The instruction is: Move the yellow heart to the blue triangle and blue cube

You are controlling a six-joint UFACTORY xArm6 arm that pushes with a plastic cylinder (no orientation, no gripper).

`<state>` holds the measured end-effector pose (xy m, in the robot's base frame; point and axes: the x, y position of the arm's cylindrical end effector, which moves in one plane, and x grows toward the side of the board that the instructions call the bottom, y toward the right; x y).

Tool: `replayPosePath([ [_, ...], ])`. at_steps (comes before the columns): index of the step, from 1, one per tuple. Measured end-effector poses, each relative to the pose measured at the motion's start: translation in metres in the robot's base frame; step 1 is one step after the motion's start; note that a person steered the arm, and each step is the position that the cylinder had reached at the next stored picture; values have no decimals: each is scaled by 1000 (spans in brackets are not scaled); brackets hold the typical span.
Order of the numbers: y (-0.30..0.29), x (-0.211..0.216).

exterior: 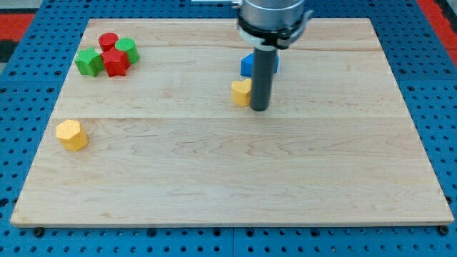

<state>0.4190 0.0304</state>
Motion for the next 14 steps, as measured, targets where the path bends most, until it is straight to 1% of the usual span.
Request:
replayPosePath([
  [2,-76,6],
  [3,-84,-5],
  [4,-84,-26],
  [6,-81,-28],
  [7,-52,-27],
  [9,-12,-27],
  [11,18,-31],
  [13,26,-57],
  [14,26,-57],
])
